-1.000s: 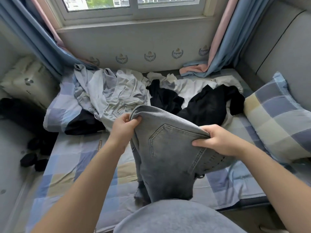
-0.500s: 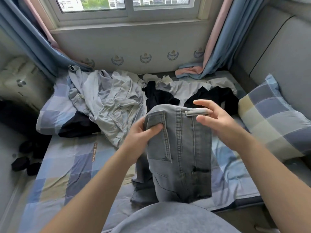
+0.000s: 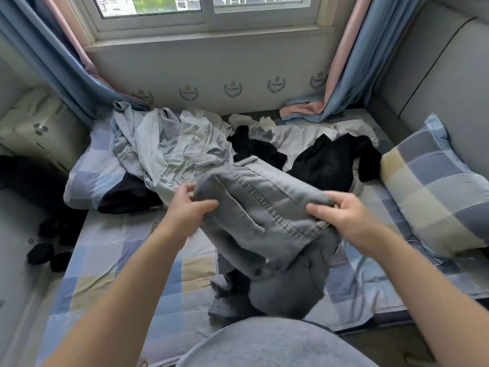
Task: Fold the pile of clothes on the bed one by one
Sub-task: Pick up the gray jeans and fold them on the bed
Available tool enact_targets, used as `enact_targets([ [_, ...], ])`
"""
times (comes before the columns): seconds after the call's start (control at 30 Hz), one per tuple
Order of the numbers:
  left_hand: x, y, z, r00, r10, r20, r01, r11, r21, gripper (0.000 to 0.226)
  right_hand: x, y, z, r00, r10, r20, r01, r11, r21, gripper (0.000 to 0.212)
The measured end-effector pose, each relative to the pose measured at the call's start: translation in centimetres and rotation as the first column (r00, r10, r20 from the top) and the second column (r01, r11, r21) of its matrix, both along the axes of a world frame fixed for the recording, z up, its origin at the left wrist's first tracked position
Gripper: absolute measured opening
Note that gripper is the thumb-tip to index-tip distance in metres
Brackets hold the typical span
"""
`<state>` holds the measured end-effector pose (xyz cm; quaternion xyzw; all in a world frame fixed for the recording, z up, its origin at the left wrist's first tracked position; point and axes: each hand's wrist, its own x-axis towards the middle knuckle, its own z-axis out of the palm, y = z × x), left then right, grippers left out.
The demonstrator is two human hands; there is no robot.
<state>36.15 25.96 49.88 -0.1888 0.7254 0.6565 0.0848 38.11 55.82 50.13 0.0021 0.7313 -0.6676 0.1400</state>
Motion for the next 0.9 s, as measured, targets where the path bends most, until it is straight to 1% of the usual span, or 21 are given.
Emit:
enact_targets([
  [0.03,0.1,0.1,-0.4,0.996,-0.069,0.049,0.073,0.993,-0.097,0.060,-0.4,0.3,1.2,0.999,-0.015,-0.046,0.016,1.000,0.015,0.012],
  [0.07,0.5,0.4,-0.6,0.987,-0.147,0.061,0.155,0.973,-0.171,0.071,-0.8,0.4,2.2,0.996,-0.012,-0.089,0.016,0.999,0.047,0.011],
  [0.1,0.9,1.0,-0.8,0.972,-0.230,0.035,0.232,0.947,-0.223,0.077,-1.2,0.4,3.1,0.992,0.009,-0.123,0.002,0.996,0.088,0.011],
  [0.17,1.7,2.6,-0.7,0.913,-0.402,-0.068,0.365,0.880,-0.303,0.081,-1.7,0.2,4.7,0.985,0.071,-0.155,-0.047,0.987,0.153,0.010],
  [0.2,2.1,3.5,-0.6,0.869,-0.476,-0.132,0.411,0.845,-0.343,0.083,-1.8,0.0,5.5,0.981,0.110,-0.161,-0.081,0.981,0.175,0.009],
  [0.27,2.3,5.4,-0.5,0.771,-0.588,-0.244,0.474,0.786,-0.398,0.084,-2.0,-0.4,6.8,0.962,0.215,-0.169,-0.170,0.955,0.245,0.017],
  [0.3,2.3,6.4,-0.4,0.734,-0.622,-0.272,0.512,0.770,-0.380,0.079,-2.1,-0.7,7.4,0.951,0.263,-0.162,-0.213,0.938,0.273,0.021],
  [0.33,2.5,7.5,-0.3,0.723,-0.628,-0.289,0.543,0.774,-0.326,0.069,-2.1,-0.9,7.8,0.942,0.298,-0.152,-0.251,0.930,0.269,0.020],
  [0.37,2.5,8.4,-0.4,0.734,-0.605,-0.309,0.547,0.796,-0.258,0.054,-2.1,-1.1,8.1,0.937,0.321,-0.135,-0.282,0.927,0.247,0.015],
  [0.4,2.6,9.3,-0.4,0.750,-0.562,-0.350,0.519,0.827,-0.215,0.037,-2.1,-1.2,8.3,0.935,0.339,-0.108,-0.310,0.925,0.219,0.012],
  [0.43,2.5,9.8,-0.5,0.757,-0.516,-0.402,0.464,0.857,-0.227,0.021,-2.1,-1.3,8.4,0.932,0.355,-0.077,-0.336,0.922,0.193,0.013],
  [0.47,2.2,10.0,-0.6,0.751,-0.483,-0.450,0.415,0.876,-0.246,0.009,-2.1,-1.1,8.3,0.926,0.374,-0.059,-0.359,0.916,0.178,0.016],
  [0.5,1.9,9.8,-0.7,0.753,-0.456,-0.474,0.381,0.890,-0.250,0.004,-2.2,-1.0,8.2,0.924,0.380,-0.052,-0.367,0.915,0.169,0.020],
  [0.57,1.0,8.9,-0.6,0.789,-0.402,-0.466,0.355,0.916,-0.189,0.016,-2.4,-0.5,7.5,0.939,0.340,-0.058,-0.327,0.931,0.159,0.030],
  [0.67,0.0,7.5,0.3,0.863,-0.321,-0.390,0.342,0.940,-0.015,0.029,-2.4,0.1,6.4,0.964,0.262,-0.038,-0.257,0.962,0.097,0.056],
  [0.73,-0.4,6.6,0.9,0.913,-0.251,-0.323,0.314,0.936,0.160,0.021,-2.2,0.1,6.5,0.965,0.254,-0.059,-0.253,0.967,0.021,0.071],
  [0.77,-0.5,6.2,1.2,0.933,-0.229,-0.279,0.300,0.921,0.249,0.019,-2.3,-0.1,6.6,0.956,0.276,-0.098,-0.274,0.961,0.029,0.073],
  [0.8,-0.7,5.9,1.4,0.944,-0.231,-0.236,0.302,0.892,0.335,0.020,-2.4,-0.3,6.6,0.939,0.309,-0.150,-0.299,0.950,0.084,0.072],
  [0.83,-0.9,5.6,1.7,0.947,-0.248,-0.205,0.312,0.867,0.388,0.020,-2.7,-0.6,6.5,0.915,0.344,-0.209,-0.311,0.934,0.175,0.067],
  [0.9,-1.1,5.2,2.4,0.936,-0.314,-0.162,0.353,0.828,0.435,0.020,-3.1,-1.5,6.3,0.862,0.393,-0.321,-0.263,0.887,0.379,0.051],
])
